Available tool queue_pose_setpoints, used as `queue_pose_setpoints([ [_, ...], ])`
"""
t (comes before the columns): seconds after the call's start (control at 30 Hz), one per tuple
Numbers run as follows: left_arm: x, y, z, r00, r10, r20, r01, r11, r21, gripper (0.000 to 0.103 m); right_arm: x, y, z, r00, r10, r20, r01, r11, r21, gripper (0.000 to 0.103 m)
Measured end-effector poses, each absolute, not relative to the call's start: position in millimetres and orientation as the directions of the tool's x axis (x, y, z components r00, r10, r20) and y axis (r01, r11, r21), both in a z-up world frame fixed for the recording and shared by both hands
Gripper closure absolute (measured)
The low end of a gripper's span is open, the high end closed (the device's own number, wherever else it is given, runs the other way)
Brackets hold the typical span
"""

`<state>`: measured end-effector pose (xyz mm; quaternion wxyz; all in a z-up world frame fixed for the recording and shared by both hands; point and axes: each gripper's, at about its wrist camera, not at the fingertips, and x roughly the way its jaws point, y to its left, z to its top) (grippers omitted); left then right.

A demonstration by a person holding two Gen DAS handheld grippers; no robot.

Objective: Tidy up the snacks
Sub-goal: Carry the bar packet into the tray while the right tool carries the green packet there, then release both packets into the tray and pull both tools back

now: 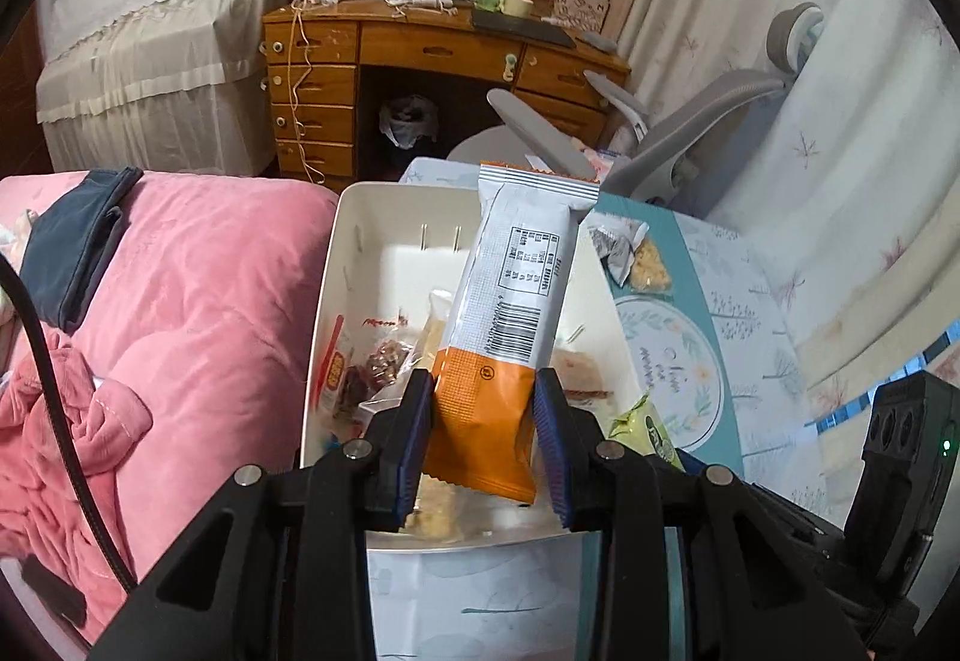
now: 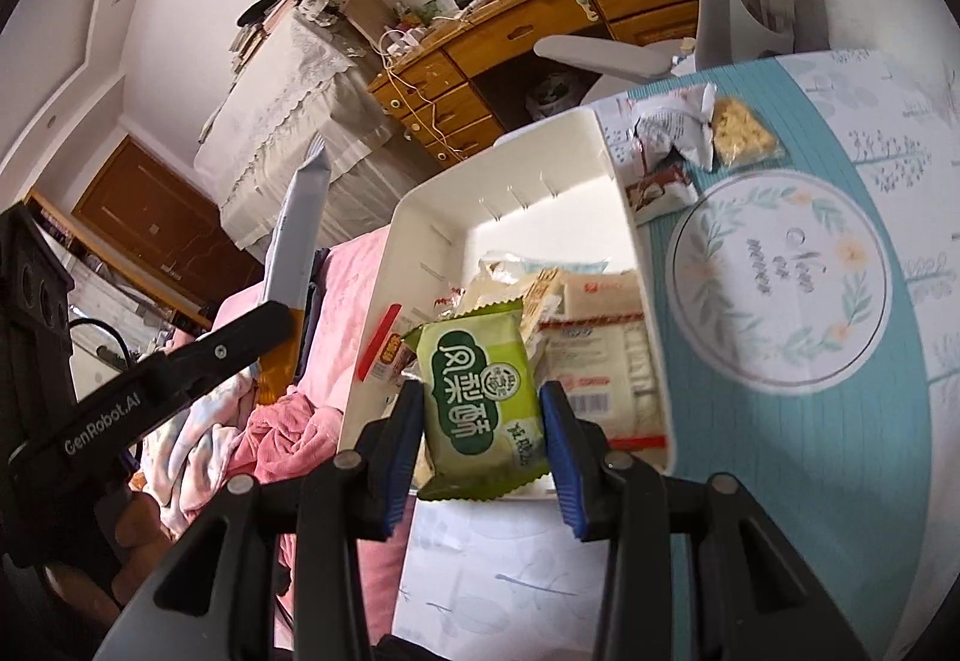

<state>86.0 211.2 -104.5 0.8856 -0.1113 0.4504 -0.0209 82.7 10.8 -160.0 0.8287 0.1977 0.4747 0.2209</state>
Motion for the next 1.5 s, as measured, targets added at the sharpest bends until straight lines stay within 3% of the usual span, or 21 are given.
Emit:
queue_pose_setpoints([
  [0.13,92.3,219.3,-116.7,0.549,-0.149,-0.823,-0.055,0.976,-0.213,0.063,75.8,24.0,-166.5,0.454,0.556,-0.696,-0.172,0.821,0.544,0.061],
  [0.17,93.2,220.8,-119.3,0.539,-0.145,-0.830,-0.059,0.976,-0.209,0.054,74.9,27.3,-167.4,0.447,0.559,-0.699,-0.178,0.821,0.543,0.061],
  [0.2,93.9,222.3,-120.7,0.532,-0.145,-0.834,-0.061,0.976,-0.208,0.046,74.0,29.8,-167.5,0.443,0.556,-0.703,-0.181,0.823,0.538,0.057],
  [0.3,93.3,226.0,-121.7,0.528,-0.142,-0.837,-0.067,0.976,-0.207,0.041,70.4,36.3,-164.0,0.451,0.538,-0.712,-0.189,0.838,0.513,0.042],
  [0.4,94.6,226.6,-121.2,0.523,-0.131,-0.842,-0.082,0.976,-0.202,0.032,67.4,39.3,-157.9,0.464,0.528,-0.711,-0.206,0.845,0.493,0.041],
  [0.57,99.2,225.2,-120.2,0.500,-0.144,-0.854,-0.085,0.973,-0.213,0.031,64.1,40.9,-150.7,0.464,0.498,-0.732,-0.218,0.866,0.451,0.040],
  [0.7,102.4,220.6,-114.3,0.497,-0.135,-0.857,-0.089,0.975,-0.205,0.031,62.5,37.4,-144.8,0.465,0.452,-0.761,-0.215,0.892,0.398,0.031],
  [1.1,139.2,183.3,-95.0,0.369,-0.168,-0.914,-0.081,0.974,-0.212,0.026,59.3,-10.3,-122.9,0.494,0.308,-0.813,-0.180,0.951,0.251,0.031],
  [1.17,147.7,171.7,-90.2,0.340,-0.143,-0.929,-0.073,0.981,-0.178,0.021,64.0,-23.5,-119.8,0.513,0.282,-0.811,-0.176,0.959,0.222,0.031],
  [1.5,198.1,128.2,-73.5,0.285,-0.162,-0.945,-0.064,0.980,-0.187,0.021,113.3,-73.1,-102.6,0.564,0.259,-0.784,-0.170,0.966,0.196,0.031],
])
